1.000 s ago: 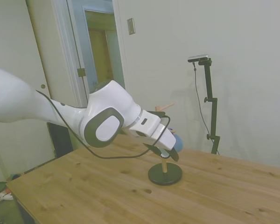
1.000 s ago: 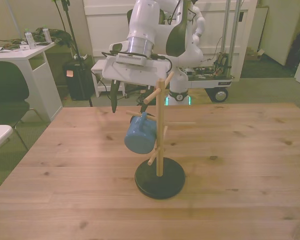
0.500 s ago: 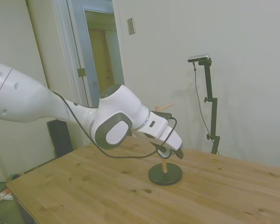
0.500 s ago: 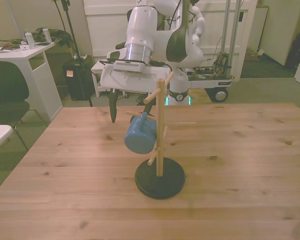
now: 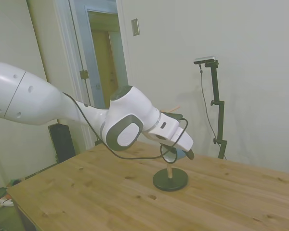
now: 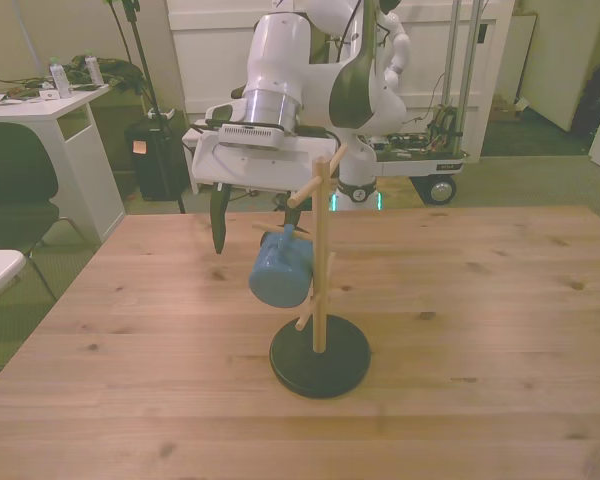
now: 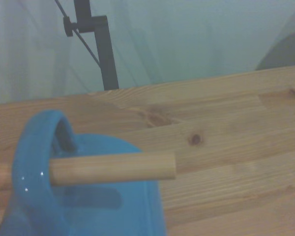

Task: Unload the mug

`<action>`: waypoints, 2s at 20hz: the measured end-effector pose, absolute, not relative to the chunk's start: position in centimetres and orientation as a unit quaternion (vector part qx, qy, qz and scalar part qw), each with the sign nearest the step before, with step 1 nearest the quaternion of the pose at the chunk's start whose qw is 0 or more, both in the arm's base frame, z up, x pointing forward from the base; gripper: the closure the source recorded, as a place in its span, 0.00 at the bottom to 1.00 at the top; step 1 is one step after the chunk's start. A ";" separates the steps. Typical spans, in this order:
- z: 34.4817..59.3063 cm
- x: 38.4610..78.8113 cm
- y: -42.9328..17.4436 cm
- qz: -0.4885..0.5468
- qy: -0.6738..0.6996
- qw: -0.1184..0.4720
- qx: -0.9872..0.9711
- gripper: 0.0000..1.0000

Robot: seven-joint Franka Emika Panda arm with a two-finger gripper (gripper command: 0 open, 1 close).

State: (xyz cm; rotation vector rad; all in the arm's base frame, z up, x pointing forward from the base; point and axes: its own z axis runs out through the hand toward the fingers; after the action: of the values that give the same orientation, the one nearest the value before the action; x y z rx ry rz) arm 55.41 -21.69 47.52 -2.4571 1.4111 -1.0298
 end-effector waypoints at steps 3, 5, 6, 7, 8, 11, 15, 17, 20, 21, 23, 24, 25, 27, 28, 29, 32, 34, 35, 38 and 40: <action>47.1 55.6 -21.7 -0.344 0.460 0.060 -0.816 0.00; 46.9 55.7 -21.7 -0.345 0.456 0.058 -0.818 0.00; 46.8 55.8 -21.7 -0.346 0.455 0.058 -0.819 0.00; 46.7 55.8 -21.7 -0.346 0.453 0.057 -0.819 0.00; 46.7 55.8 -21.7 -0.346 0.453 0.057 -0.820 0.00; 46.5 55.9 -21.7 -0.345 0.453 0.056 -0.820 1.00; 46.0 56.1 -22.2 -0.342 0.454 0.055 -0.821 1.00; 45.6 56.3 -22.4 -0.340 0.454 0.054 -0.822 1.00; 45.4 56.5 -22.3 -0.339 0.451 0.054 -0.824 1.00; 45.4 56.6 -22.3 -0.340 0.451 0.054 -0.824 1.00; 45.6 56.6 -22.2 -0.341 0.450 0.054 -0.824 1.00; 45.6 56.7 -22.1 -0.341 0.450 0.055 -0.824 1.00; 45.6 56.7 -22.1 -0.341 0.449 0.055 -0.824 1.00; 45.6 56.7 -22.1 -0.341 0.450 0.057 -0.823 1.00; 45.6 56.7 -22.1 -0.341 0.450 0.058 -0.823 1.00; 45.6 56.7 -22.1 -0.341 0.449 0.059 -0.824 1.00; 45.7 56.8 -21.9 -0.341 0.447 0.059 -0.825 1.00; 45.7 56.8 -21.8 -0.341 0.445 0.059 -0.826 1.00; 45.7 56.8 -21.8 -0.342 0.444 0.059 -0.826 1.00; 45.8 56.8 -21.7 -0.343 0.444 0.060 -0.826 1.00; 46.0 56.8 -21.7 -0.344 0.443 0.060 -0.826 1.00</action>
State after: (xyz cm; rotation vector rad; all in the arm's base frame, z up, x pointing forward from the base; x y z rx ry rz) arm 56.78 -21.65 45.99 -2.4986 1.3415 -1.0403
